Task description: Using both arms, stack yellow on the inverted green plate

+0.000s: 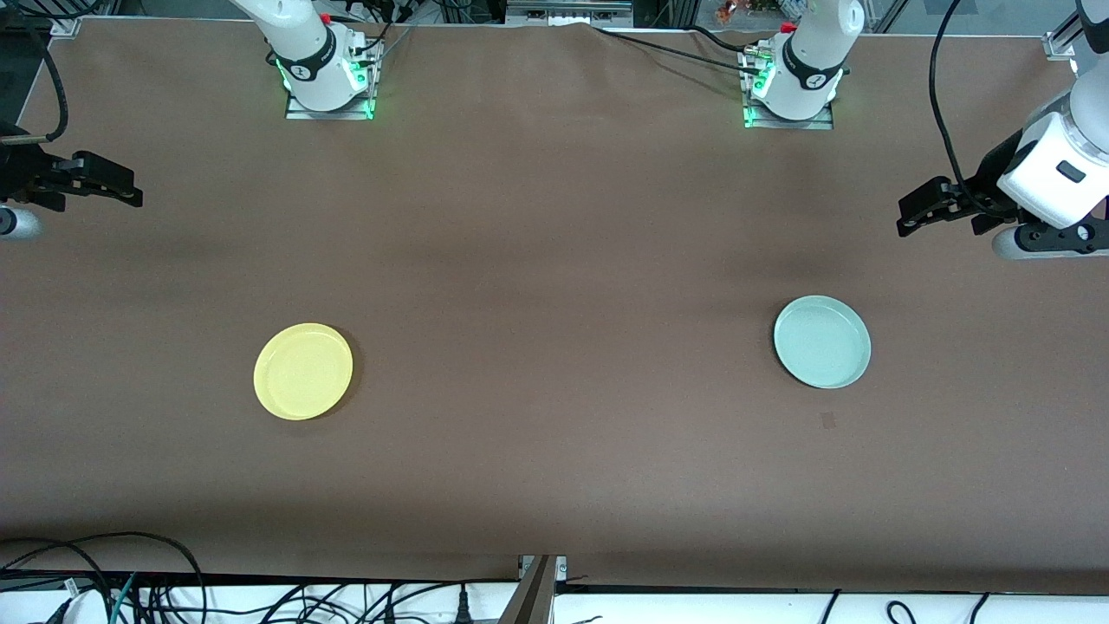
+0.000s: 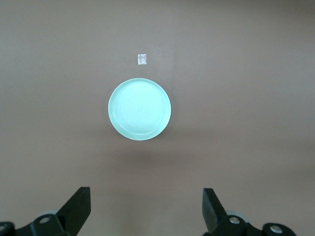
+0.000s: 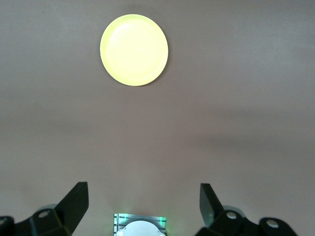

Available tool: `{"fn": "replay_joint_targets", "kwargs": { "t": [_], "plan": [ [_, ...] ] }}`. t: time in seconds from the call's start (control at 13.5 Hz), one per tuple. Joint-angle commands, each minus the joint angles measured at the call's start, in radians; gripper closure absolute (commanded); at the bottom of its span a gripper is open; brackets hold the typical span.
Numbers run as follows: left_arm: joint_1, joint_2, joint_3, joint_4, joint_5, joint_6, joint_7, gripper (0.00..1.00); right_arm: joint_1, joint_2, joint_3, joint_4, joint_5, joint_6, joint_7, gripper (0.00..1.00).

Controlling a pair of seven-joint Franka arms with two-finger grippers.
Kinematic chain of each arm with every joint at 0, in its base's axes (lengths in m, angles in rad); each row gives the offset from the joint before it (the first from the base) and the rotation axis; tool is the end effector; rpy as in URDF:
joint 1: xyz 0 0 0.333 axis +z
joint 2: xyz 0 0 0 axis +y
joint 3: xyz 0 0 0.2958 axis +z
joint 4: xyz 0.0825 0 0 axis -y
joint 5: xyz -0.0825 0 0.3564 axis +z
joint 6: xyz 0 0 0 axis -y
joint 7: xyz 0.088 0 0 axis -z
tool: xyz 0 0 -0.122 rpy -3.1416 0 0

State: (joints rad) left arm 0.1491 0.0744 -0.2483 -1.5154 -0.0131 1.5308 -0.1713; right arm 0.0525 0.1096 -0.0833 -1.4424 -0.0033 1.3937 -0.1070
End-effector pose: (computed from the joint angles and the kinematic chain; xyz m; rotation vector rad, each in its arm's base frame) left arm 0.5399 -0.0506 0.5718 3.1147 0.1123 -0.0942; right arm 0.5365 -0.0145 0.5730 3.1280 0.1184 -0.2484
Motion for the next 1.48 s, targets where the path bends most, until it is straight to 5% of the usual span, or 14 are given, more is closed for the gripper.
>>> {"fn": "replay_joint_targets", "kwargs": {
  "t": [0.0, 0.96, 1.4],
  "plan": [
    [-0.002, 0.013, -0.002, 0.034, -0.007, -0.018, 0.003, 0.0, -0.002, -0.004, 0.004, 0.002, -0.012, -0.002, 0.007, 0.0],
    [-0.005, 0.015, -0.005, 0.032, -0.007, -0.02, -0.007, 0.0, 0.001, 0.013, -0.01, 0.017, -0.003, 0.004, 0.009, 0.0],
    [-0.029, 0.106, -0.005, 0.032, 0.011, -0.005, 0.004, 0.0, -0.002, 0.021, -0.012, 0.034, -0.006, 0.008, 0.003, 0.0]
  ]
}}
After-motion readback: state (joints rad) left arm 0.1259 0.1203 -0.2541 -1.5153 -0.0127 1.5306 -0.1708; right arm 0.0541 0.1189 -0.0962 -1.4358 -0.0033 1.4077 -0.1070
